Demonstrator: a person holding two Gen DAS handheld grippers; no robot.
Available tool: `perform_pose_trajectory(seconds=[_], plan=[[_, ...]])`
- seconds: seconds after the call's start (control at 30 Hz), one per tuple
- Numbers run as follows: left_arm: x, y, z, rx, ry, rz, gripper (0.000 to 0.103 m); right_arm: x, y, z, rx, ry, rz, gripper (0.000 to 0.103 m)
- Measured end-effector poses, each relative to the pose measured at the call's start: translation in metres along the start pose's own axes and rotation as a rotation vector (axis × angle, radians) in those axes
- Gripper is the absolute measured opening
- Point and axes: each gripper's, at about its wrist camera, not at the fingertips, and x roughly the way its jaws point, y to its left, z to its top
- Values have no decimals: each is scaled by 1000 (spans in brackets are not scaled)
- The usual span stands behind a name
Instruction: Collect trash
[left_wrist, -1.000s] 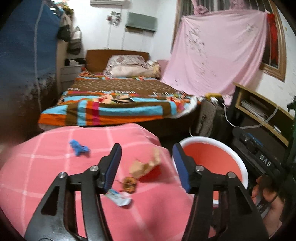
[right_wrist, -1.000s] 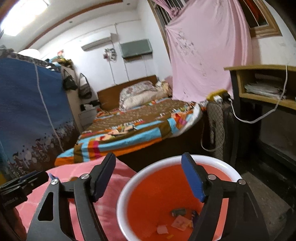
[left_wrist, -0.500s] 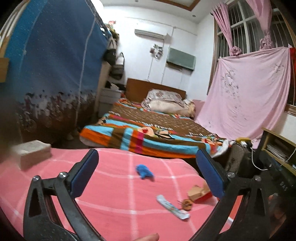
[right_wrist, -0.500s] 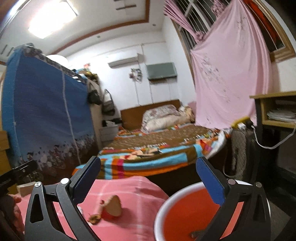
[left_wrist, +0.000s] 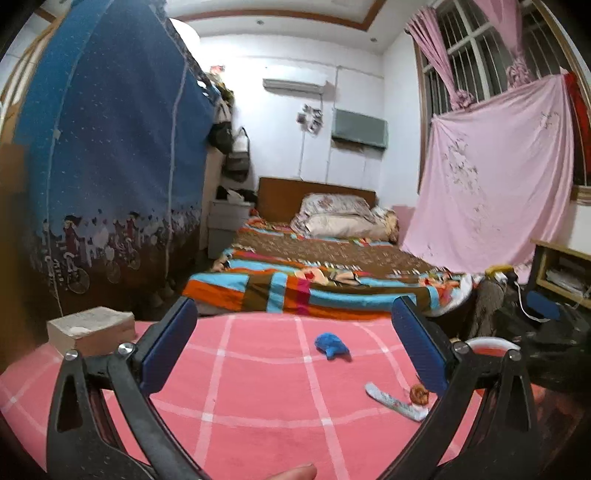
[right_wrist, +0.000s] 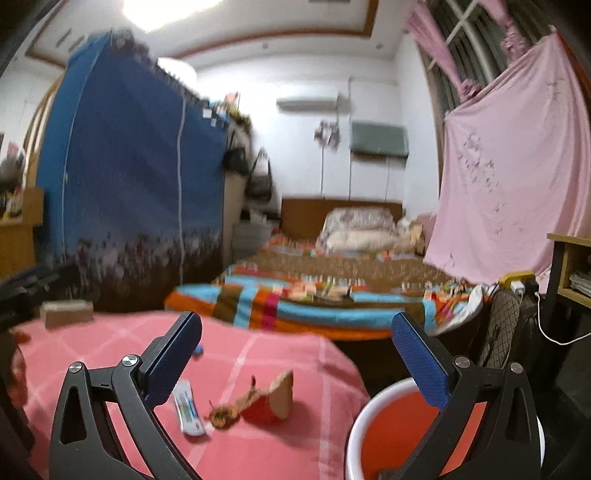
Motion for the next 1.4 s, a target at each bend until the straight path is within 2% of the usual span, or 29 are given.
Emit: perform_pose_trajectory(seconds=[0.07,0.33,0.4,0.47,0.5,0.6,0.63,0.77,0.8,0.83,0.9,0.93,1.0,1.2,1.4], plan=[[6,0,-4,7,57,-24,92,10,2,-5,-3,63,-6,103],[33,-11,-19,10,271,-62,91,44,-5,-20,62,282,62,103],[40,-14,-22,10,330,-73,87,51,-4,-24,68,319,70,102],[46,-18,-26,6,373,-94,81,58,-4,-27,72,356,88,91],[48,-20,-28,5,399,-109,73,59,-4,-28,73,369,92,82],[53,-28,-33,14,459,-154,57,65,-5,-31,85,419,111,70],[55,-30,-34,14,474,-165,55,66,-6,-33,92,436,124,67],[61,-39,-41,-10,550,-213,35,71,-7,-39,113,489,158,66],[62,-42,-42,-20,568,-227,32,72,-8,-40,118,494,162,62],[65,-45,-44,-30,590,-241,31,72,-9,-41,125,499,164,52],[70,-52,-48,-44,626,-251,26,70,-12,-40,144,495,180,41],[71,-54,-49,-47,638,-256,25,70,-13,-40,148,494,181,35],[73,-59,-52,-44,662,-256,24,68,-12,-39,148,490,190,31],[83,-77,-54,-11,697,-191,25,66,-15,-39,158,483,181,29],[90,-99,-59,122,716,-116,30,68,-20,-39,184,484,179,29]])
